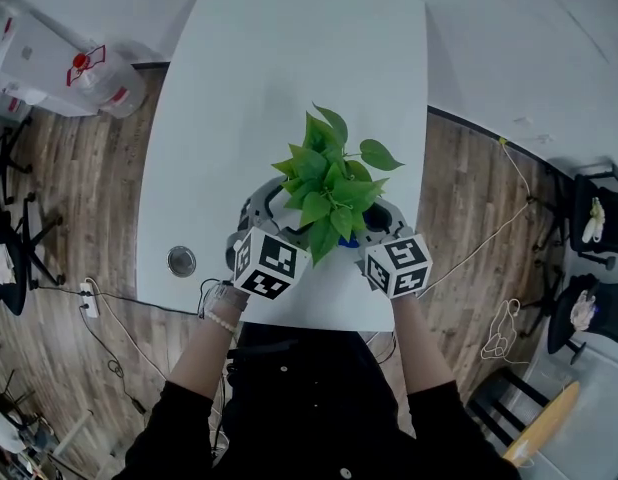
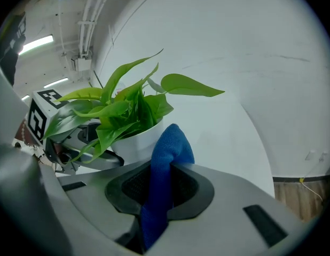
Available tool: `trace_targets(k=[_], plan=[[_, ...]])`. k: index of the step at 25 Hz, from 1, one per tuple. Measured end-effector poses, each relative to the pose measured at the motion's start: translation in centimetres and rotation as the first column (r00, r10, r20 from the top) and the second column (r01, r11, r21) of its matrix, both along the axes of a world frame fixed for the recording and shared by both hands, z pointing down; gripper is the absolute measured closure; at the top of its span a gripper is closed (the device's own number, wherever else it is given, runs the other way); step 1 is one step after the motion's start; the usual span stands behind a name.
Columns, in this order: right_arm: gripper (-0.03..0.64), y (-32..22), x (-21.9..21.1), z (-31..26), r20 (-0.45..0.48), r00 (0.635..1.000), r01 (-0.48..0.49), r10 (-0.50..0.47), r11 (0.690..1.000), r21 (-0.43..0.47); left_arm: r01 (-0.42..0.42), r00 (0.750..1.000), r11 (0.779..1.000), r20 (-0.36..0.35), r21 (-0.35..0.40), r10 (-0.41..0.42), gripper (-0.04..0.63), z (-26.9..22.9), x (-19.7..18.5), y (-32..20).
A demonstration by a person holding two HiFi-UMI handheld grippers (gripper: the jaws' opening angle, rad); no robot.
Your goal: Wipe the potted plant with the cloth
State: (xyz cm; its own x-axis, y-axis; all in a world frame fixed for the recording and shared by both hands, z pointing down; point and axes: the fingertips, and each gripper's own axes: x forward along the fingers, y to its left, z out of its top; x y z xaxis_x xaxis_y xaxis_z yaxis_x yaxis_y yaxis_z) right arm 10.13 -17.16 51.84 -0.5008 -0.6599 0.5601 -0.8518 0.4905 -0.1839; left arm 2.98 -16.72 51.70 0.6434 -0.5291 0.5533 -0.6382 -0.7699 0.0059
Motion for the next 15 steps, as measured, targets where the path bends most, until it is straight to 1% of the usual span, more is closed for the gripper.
trace_targets(k=[4, 6, 9, 15], plan=[[0.522, -0.9, 0.7, 0.2, -0.030, 0.999, 0.025, -0.024, 1.000, 0.013, 0.108, 0.994, 0.994, 0.003, -0.003, -0.108, 0.233, 0.0, 0.5, 0.1], [0.522, -1.0, 0.5, 0.4, -0.040, 0.998, 0.055, -0.054, 0.998, 0.020, 0.145, 0.989, 0.989, -0.001, -0.004, -0.145, 0.233, 0.0, 0.6, 0.1], [0.522, -0.8, -0.4, 0.5, -0.043, 0.994, 0.104, -0.102, 0.994, 0.030, 0.164, 0.987, 0.986, -0.004, -0.006, -0.164, 0.233, 0.0, 0.6, 0.0], [0.522, 0.5, -1.2, 0.3, -0.014, 0.993, 0.113, -0.113, 0.993, 0.032, 0.161, 0.987, 0.987, -0.004, -0.008, -0.161, 0.233, 0.0, 0.5, -0.1]])
